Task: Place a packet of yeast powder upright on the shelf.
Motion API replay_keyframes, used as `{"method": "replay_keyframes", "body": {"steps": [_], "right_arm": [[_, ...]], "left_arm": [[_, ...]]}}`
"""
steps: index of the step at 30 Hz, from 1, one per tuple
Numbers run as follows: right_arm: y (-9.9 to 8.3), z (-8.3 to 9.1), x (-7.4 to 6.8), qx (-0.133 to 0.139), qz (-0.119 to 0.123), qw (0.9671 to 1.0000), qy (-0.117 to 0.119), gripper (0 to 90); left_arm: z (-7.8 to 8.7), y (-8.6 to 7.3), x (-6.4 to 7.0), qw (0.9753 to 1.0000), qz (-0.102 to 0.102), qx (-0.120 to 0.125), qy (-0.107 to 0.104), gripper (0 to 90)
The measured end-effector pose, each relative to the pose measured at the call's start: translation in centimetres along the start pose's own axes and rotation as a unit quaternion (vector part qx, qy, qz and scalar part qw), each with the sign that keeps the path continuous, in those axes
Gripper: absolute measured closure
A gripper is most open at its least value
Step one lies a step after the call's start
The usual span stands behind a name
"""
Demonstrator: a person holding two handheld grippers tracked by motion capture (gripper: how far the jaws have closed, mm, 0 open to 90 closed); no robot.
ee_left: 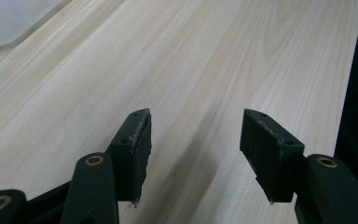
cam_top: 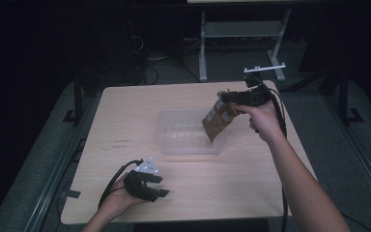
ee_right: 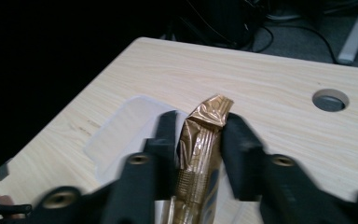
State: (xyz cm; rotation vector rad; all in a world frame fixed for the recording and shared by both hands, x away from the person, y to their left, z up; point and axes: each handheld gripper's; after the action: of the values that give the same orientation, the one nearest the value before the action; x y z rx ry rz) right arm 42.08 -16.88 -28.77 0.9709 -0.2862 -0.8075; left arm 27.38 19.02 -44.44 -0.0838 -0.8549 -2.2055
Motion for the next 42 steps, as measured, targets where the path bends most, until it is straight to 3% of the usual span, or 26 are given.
{"method": "replay_keyframes", "body": {"steps": [6, 9, 13, 16, 19, 20, 24, 42], "right_arm": [[0.0, 0.1, 0.3, -0.005, 0.002, 0.9999, -0.016, 81.0], [-0.2, 0.7, 0.0, 0.001, -0.017, 0.9992, -0.036, 82.0], [-0.6, 1.4, -0.8, 0.004, -0.038, 0.9974, -0.06, 82.1], [-1.0, 0.8, -1.6, 0.001, -0.052, 0.995, -0.085, 82.9], [-1.0, -0.2, -2.0, -0.007, -0.045, 0.9944, -0.096, 83.6], [-1.0, -0.2, -2.0, -0.007, -0.045, 0.9944, -0.096, 83.6], [-1.2, -1.9, -2.7, -0.023, -0.023, 0.9956, -0.088, 83.7], [-1.6, -3.8, -2.3, -0.031, -0.015, 0.9972, -0.066, 80.9]], "left_arm": [[0.0, 0.0, -0.1, 1.0, 0.0, 0.001, 0.0, 42.7], [0.0, 0.1, -0.2, 0.9999, -0.009, -0.004, 0.003, 42.7], [-0.2, 0.0, -0.1, 1.0, -0.001, -0.001, 0.0, 42.7], [-0.2, 0.1, 0.0, 1.0, -0.004, -0.003, 0.001, 42.7], [-0.1, 0.0, 0.1, 1.0, -0.003, -0.002, 0.001, 42.7], [0.0, 0.0, 0.0, 0.9999, -0.011, -0.008, 0.004, 42.7], [0.0, 0.0, -0.2, 1.0, -0.005, -0.003, 0.003, 42.7], [-0.1, 0.0, -0.2, 0.9999, -0.009, -0.008, 0.001, 42.7]]}}
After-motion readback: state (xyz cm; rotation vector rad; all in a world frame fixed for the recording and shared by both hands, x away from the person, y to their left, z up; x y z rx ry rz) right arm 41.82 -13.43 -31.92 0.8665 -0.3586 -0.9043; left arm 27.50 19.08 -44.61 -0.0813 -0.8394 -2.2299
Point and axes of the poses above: each handheld gripper's, and its own axes: z roughly backward along the jaws, y roughly out of its top, x roughly to its right, and after that the axes turned 15 degrees about z, right-handed
